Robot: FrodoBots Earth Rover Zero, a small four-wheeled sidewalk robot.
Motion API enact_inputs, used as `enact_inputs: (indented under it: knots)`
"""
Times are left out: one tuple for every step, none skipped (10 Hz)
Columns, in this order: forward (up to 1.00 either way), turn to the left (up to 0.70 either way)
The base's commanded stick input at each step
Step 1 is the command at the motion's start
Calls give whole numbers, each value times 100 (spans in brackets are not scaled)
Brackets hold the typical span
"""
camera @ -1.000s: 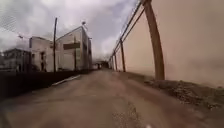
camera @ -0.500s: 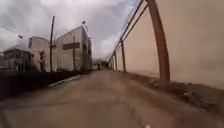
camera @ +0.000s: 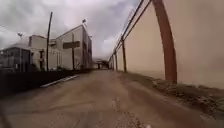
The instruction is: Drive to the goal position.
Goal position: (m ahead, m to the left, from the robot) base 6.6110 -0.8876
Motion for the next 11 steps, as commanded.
enact_inputs:
  knots:
    - [70,0]
    - [70,0]
    - [70,0]
    - [70,-11]
    - [70,-22]
    - [70,-34]
    - [70,-35]
    - [70,-24]
    - [70,-8]
    - [70,-1]
    - [70,0]
